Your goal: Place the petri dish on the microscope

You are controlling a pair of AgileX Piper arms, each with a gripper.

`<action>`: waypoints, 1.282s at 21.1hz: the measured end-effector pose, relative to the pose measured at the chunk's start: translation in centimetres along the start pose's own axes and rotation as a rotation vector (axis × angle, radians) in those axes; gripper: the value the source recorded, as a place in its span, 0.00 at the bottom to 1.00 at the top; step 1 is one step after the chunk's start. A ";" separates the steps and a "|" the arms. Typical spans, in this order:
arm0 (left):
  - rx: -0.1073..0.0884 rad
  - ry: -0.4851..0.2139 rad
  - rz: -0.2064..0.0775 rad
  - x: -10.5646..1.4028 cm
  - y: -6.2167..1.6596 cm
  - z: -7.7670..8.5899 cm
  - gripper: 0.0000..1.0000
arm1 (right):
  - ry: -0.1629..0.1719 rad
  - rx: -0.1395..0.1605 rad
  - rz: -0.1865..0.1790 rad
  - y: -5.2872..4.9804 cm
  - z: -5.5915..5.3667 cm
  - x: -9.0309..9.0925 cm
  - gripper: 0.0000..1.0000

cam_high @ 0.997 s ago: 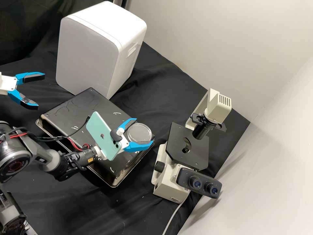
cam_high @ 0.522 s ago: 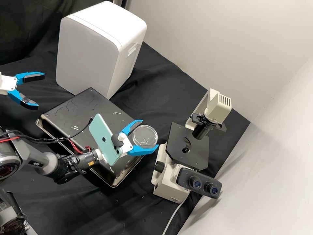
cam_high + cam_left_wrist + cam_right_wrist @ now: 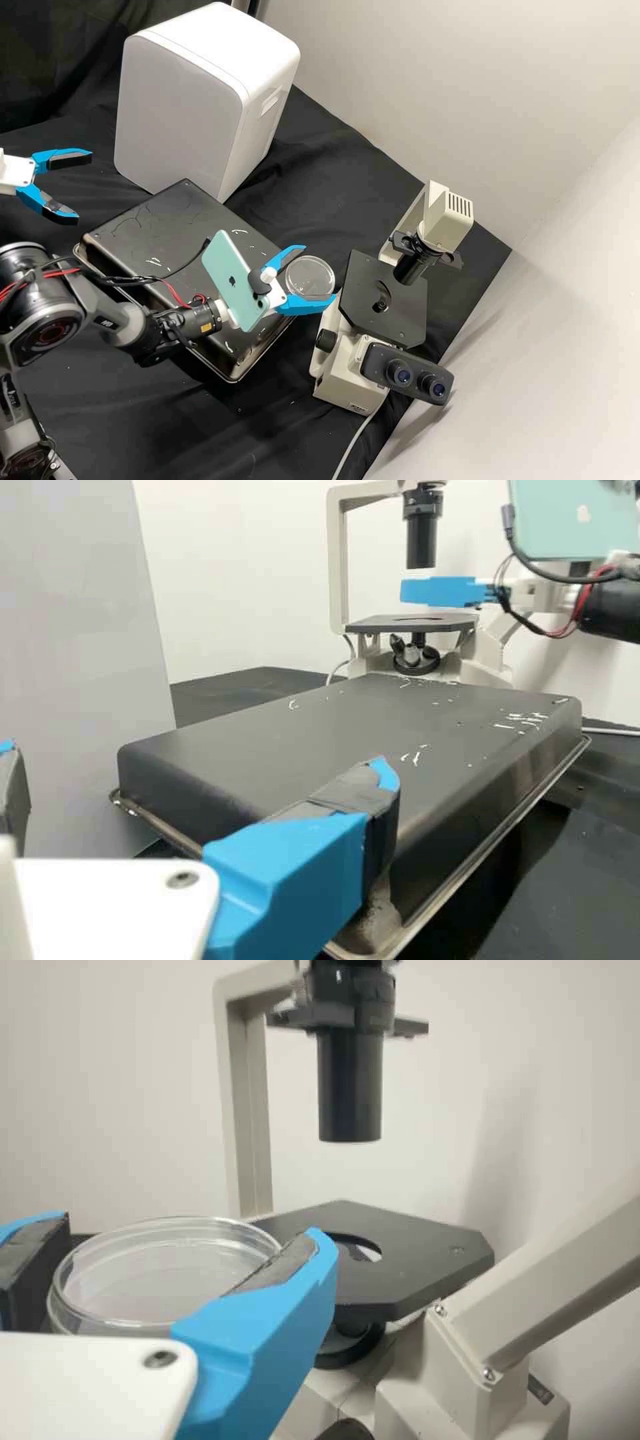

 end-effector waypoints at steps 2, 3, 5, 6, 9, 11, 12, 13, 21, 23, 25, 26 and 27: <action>0.000 0.000 0.000 0.0 0.00 0.0 1.00 | -0.014 -0.008 0.006 0.1 0.3 0.8 0.00; 0.000 0.000 0.000 0.0 0.00 0.0 1.00 | -0.021 -0.016 0.012 0.2 0.4 1.1 0.00; 0.000 0.000 0.000 0.0 0.00 0.0 1.00 | -0.034 -0.021 0.033 0.5 0.7 1.7 0.00; 0.000 0.000 0.000 0.0 0.00 0.0 1.00 | -0.038 -0.020 0.048 0.8 0.7 2.0 0.00; 0.000 0.000 0.000 0.0 0.00 0.0 1.00 | -0.050 -0.017 0.069 1.1 1.0 3.0 0.00; 0.000 -0.004 -0.001 0.0 -0.01 0.1 1.00 | -0.068 -0.017 0.059 1.0 1.3 3.5 0.00; 0.000 -0.004 -0.001 0.0 -0.01 0.1 1.00 | -0.073 -0.017 0.057 0.9 1.4 3.7 0.00; 0.000 -0.004 -0.001 0.0 -0.01 0.1 1.00 | -0.084 -0.015 0.050 0.8 1.6 3.9 0.00; 0.000 -0.004 -0.002 0.0 -0.03 0.1 1.00 | -0.129 -0.055 0.022 -0.5 3.0 6.2 0.00; 0.000 -0.004 -0.002 0.0 -0.03 0.1 1.00 | -0.139 -0.053 0.026 -0.7 3.3 6.6 0.00; 0.000 -0.006 -0.002 0.0 -0.04 0.1 1.00 | -0.145 -0.048 0.036 -0.7 3.4 7.0 0.00; -0.001 -0.005 -0.003 0.0 -0.07 0.1 1.00 | -0.147 -0.048 0.036 -0.8 3.5 7.1 0.00; -0.001 -0.005 -0.003 0.0 -0.07 0.1 1.00 | -0.146 -0.051 0.039 -0.8 3.5 7.3 0.00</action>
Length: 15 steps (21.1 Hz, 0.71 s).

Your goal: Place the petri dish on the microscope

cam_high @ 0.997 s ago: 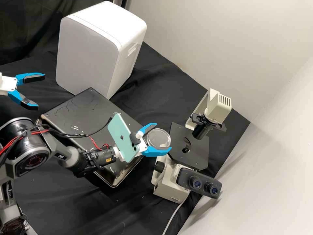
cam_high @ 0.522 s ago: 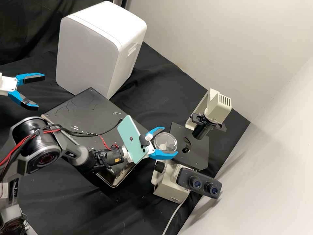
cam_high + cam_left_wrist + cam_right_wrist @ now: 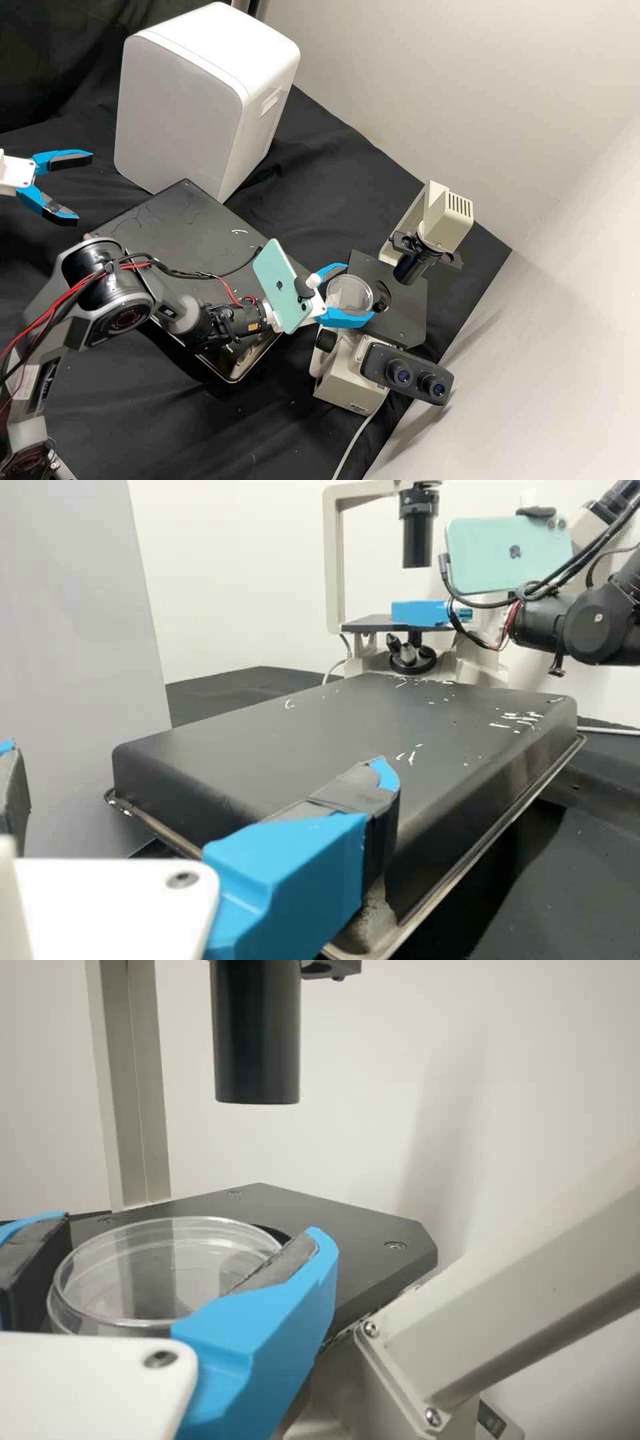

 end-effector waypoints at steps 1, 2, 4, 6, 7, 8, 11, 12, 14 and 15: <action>-0.002 0.001 -0.004 0.0 -0.08 0.0 1.00 | 0.000 -0.008 0.006 0.1 -0.1 0.1 0.00; -0.003 -0.001 -0.006 0.0 -0.13 0.0 1.00 | 0.003 -0.012 0.011 0.2 -0.1 0.3 0.00; -0.004 0.000 -0.008 0.1 -0.16 0.0 1.00 | -0.006 -0.011 0.014 0.1 0.2 1.0 0.00; -0.004 0.000 -0.008 0.1 -0.16 0.0 1.00 | -0.021 -0.005 0.020 0.0 0.5 1.7 0.00; -0.004 0.000 -0.008 0.1 -0.16 0.0 1.00 | -0.030 -0.006 0.020 -0.1 0.8 2.1 0.00; -0.004 0.000 -0.008 0.1 -0.16 0.0 1.00 | -0.031 -0.014 0.023 -0.2 0.9 2.4 0.00; -0.004 0.000 -0.008 0.1 -0.16 0.0 1.00 | -0.042 -0.036 0.036 -0.4 1.0 3.3 0.00; -0.004 0.000 -0.008 0.1 -0.16 0.0 1.00 | -0.051 -0.041 0.041 -0.5 1.2 3.6 0.00; -0.003 -0.001 -0.007 0.1 -0.13 0.0 1.00 | -0.074 -0.037 0.067 -0.6 1.6 4.2 0.00; -0.003 -0.001 -0.007 0.1 -0.13 0.0 1.00 | -0.074 -0.039 0.072 -0.6 1.6 4.2 0.00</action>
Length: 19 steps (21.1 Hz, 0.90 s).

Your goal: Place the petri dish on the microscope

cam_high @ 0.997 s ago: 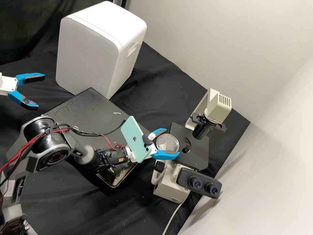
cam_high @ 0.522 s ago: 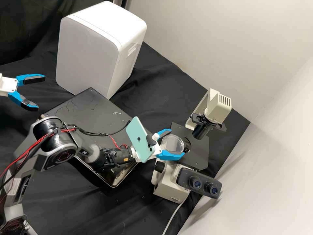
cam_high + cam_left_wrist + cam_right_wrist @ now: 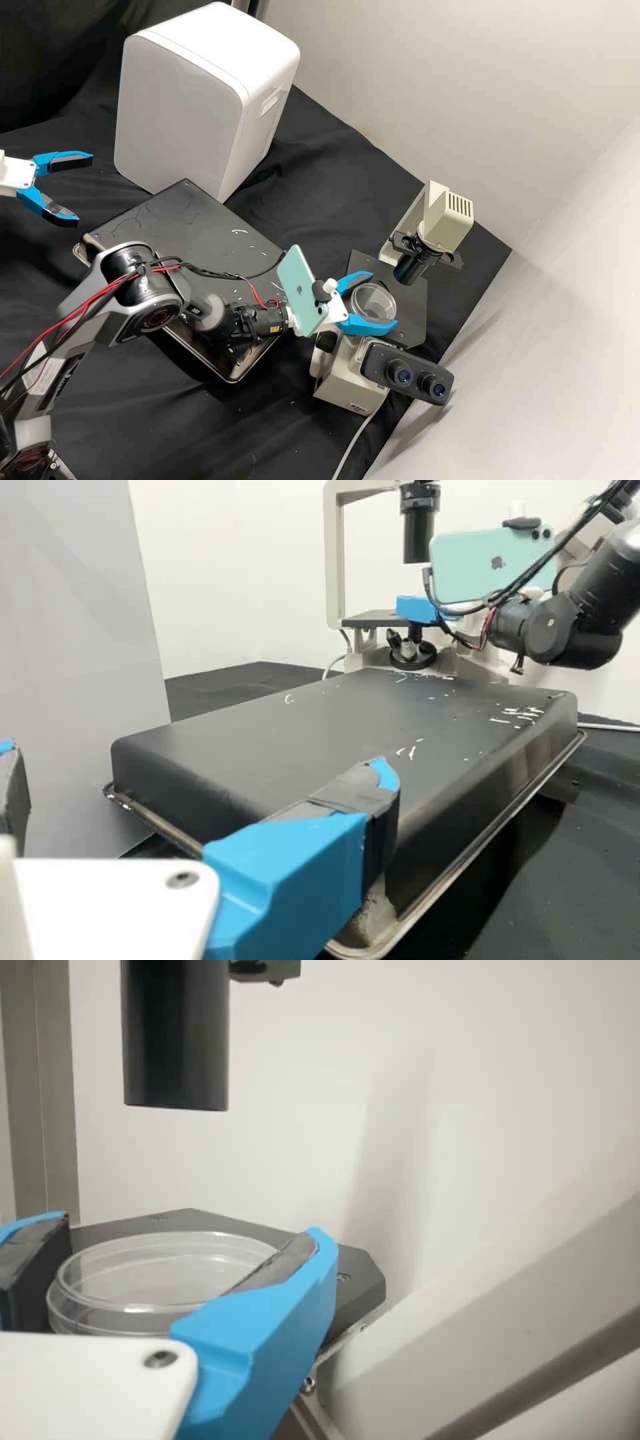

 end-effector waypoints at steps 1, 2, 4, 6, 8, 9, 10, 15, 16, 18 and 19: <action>0.000 0.000 0.000 0.0 0.00 0.0 1.00 | -0.001 0.000 0.015 0.0 -0.1 0.1 0.00; 0.002 -0.001 0.003 0.1 0.08 0.0 1.00 | -0.009 0.002 0.027 -0.2 -0.1 0.1 0.00; 0.004 -0.002 0.009 0.2 0.22 -0.1 1.00 | -0.006 -0.002 0.035 -0.6 -0.2 0.3 0.00; 0.004 -0.002 0.009 0.2 0.22 -0.1 1.00 | -0.004 -0.001 0.050 -0.8 -0.3 0.5 0.00; 0.004 -0.002 0.009 0.2 0.22 -0.1 1.00 | -0.006 -0.007 0.067 -1.3 -0.4 0.9 0.00; 0.004 -0.002 0.009 0.2 0.22 -0.1 1.00 | -0.008 -0.012 0.079 -1.5 -0.4 1.1 0.00; 0.004 -0.002 0.009 0.2 0.22 -0.1 1.00 | -0.009 -0.012 0.090 -1.7 -0.5 1.2 0.00; 0.003 -0.001 0.007 0.2 0.17 -0.1 1.00 | -0.018 -0.017 0.117 -2.4 -1.0 1.3 1.00; 0.003 -0.001 0.007 0.2 0.17 -0.1 1.00 | -0.020 -0.018 0.118 -2.4 -0.9 1.3 1.00; 0.003 -0.001 0.007 0.2 0.17 -0.1 1.00 | -0.024 -0.024 0.119 -2.5 -1.2 1.4 1.00; 0.003 -0.001 0.007 0.2 0.17 -0.1 1.00 | -0.029 -0.025 0.122 -2.5 -1.3 1.5 1.00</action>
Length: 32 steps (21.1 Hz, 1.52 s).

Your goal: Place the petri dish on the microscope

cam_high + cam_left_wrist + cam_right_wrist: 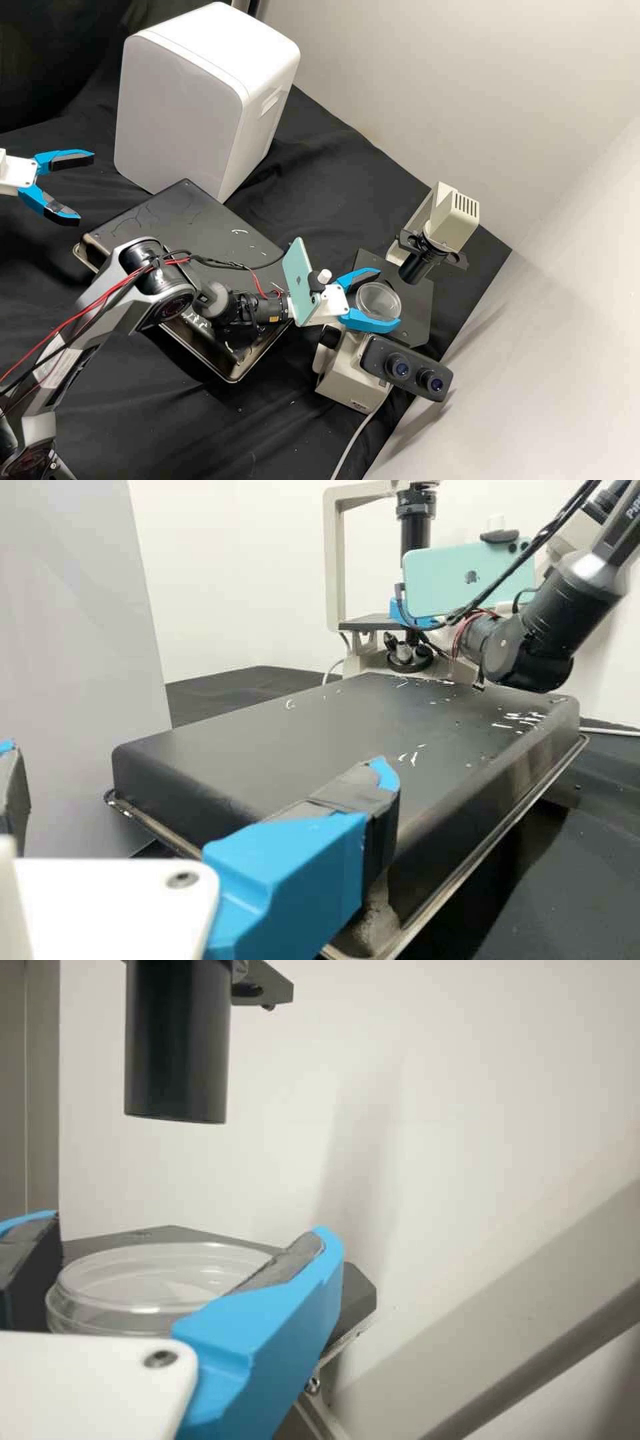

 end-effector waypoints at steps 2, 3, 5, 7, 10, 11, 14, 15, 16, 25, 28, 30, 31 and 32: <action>0.000 0.000 0.000 0.0 0.00 0.0 1.00 | -0.006 -0.007 -0.005 -0.1 0.0 0.0 1.00; 0.000 0.000 0.000 0.0 0.00 0.0 1.00 | -0.007 -0.007 -0.007 -0.1 0.0 0.0 1.00; 0.000 0.000 0.000 0.0 0.00 0.0 1.00 | -0.008 -0.010 -0.011 -0.2 0.0 0.0 1.00; 0.000 -0.004 -0.001 0.0 -0.02 0.1 1.00 | -0.011 -0.014 -0.013 -0.3 0.1 0.0 1.00; 0.000 -0.004 -0.001 0.0 -0.02 0.1 1.00 | -0.009 -0.014 -0.011 -0.3 0.0 0.1 1.00; 0.000 -0.004 -0.001 0.0 -0.02 0.1 1.00 | -0.008 -0.013 -0.012 -0.3 0.0 0.1 1.00; 0.000 -0.004 -0.001 0.0 -0.03 0.1 1.00 | -0.009 -0.013 -0.013 -0.3 0.1 0.2 1.00; -0.001 -0.004 -0.004 0.0 -0.07 0.1 1.00 | -0.009 -0.015 -0.013 -0.2 0.1 0.2 1.00; -0.002 -0.003 -0.005 0.0 -0.10 0.0 1.00 | -0.005 -0.018 -0.017 -0.3 0.1 0.2 1.00; -0.002 -0.005 -0.006 0.1 -0.12 0.1 1.00 | 0.063 -0.061 -0.154 0.8 -0.3 -1.6 1.00; -0.003 -0.004 -0.006 0.1 -0.12 0.1 1.00 | 0.080 -0.088 -0.191 1.3 -0.3 -2.5 1.00; -0.005 0.000 -0.004 0.1 -0.11 0.0 1.00 | 0.087 -0.093 -0.208 1.6 -0.3 -3.0 1.00; -0.005 0.002 -0.003 0.1 -0.10 0.0 1.00 | 0.089 -0.094 -0.208 1.7 -0.4 -3.1 1.00; -0.006 0.003 -0.003 0.1 -0.10 0.0 1.00 | 0.096 -0.096 -0.213 1.9 -0.5 -3.3 1.00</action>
